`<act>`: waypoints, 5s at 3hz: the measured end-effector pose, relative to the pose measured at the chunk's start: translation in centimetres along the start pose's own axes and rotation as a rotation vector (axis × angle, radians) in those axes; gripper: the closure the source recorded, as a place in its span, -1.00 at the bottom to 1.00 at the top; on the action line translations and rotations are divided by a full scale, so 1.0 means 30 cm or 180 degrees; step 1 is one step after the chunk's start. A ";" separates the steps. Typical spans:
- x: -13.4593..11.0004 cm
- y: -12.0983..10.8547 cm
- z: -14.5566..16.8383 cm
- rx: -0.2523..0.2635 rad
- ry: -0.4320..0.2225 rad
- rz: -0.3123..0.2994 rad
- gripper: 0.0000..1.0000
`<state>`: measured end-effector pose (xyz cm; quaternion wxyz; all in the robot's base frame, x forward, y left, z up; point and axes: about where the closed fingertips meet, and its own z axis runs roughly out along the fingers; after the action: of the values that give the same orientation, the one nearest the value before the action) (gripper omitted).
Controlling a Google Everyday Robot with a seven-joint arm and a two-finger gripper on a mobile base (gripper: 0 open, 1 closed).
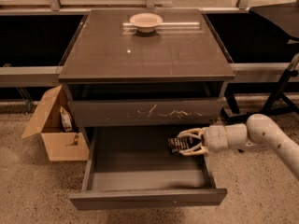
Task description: Pick rxbar chocolate from middle drawer and place on counter
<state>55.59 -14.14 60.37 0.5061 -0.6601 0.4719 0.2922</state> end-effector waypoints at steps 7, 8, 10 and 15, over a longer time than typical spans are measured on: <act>-0.696 -0.623 -0.500 0.1121 0.0408 -0.1300 1.00; -0.696 -0.623 -0.500 0.1121 0.0407 -0.1301 1.00; -0.771 -0.840 -0.404 0.1170 0.0213 -0.1515 1.00; -0.687 -1.155 -0.223 0.1602 0.0430 -0.0511 0.57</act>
Offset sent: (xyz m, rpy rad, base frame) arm 0.0016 -0.0064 0.1881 -0.1118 -0.3321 -0.0348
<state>78.90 -12.25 93.87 0.6432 -0.5668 0.5085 0.0799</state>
